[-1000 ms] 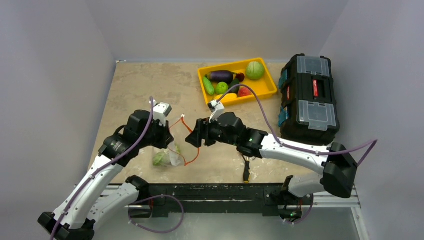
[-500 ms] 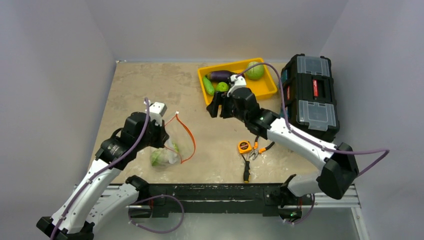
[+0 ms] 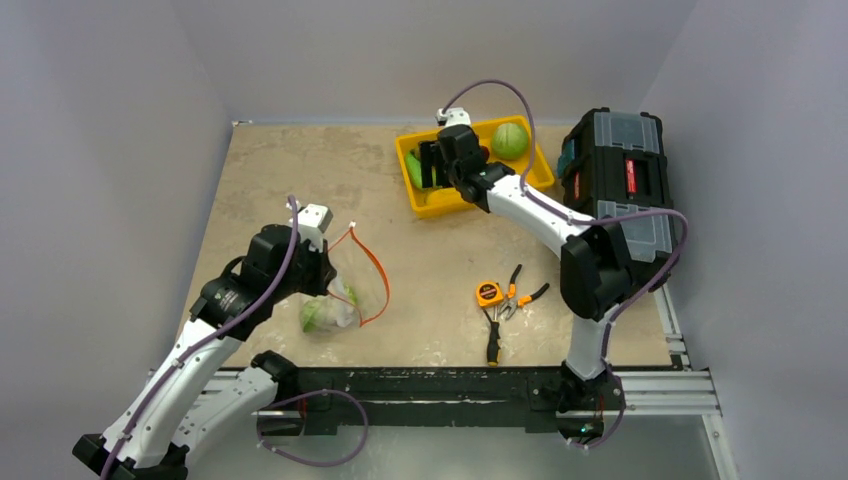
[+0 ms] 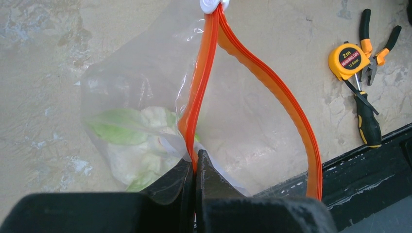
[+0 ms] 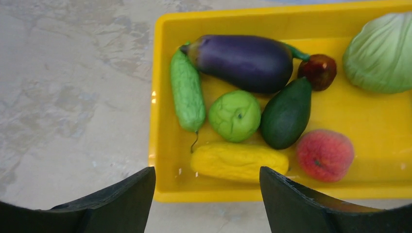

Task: Place the food in the zip-top bag and seal the zipper
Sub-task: Pick up the fake vegetable from the bin.

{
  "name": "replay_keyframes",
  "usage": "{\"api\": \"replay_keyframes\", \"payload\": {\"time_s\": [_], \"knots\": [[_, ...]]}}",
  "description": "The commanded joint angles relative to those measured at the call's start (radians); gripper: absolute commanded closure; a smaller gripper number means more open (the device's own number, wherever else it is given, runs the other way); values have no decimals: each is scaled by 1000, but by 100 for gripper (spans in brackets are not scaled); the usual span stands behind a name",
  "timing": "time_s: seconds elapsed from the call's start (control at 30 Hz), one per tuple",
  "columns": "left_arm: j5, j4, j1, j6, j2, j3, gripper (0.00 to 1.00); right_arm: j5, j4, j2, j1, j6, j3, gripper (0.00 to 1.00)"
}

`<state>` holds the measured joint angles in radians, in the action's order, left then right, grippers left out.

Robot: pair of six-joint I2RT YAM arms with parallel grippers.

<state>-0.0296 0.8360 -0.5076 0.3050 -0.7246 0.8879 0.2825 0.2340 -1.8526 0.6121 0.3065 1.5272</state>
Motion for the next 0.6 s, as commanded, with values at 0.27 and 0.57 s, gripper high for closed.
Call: {"api": "replay_keyframes", "payload": {"time_s": [0.27,0.57], "knots": [[15,-21,-6,8,-3,1,100,187,-87,-278,-10,-659,281,9],[25,-26,-5,5,-34,1,100,231,-101,-487,-11,-871,483,8]]}}
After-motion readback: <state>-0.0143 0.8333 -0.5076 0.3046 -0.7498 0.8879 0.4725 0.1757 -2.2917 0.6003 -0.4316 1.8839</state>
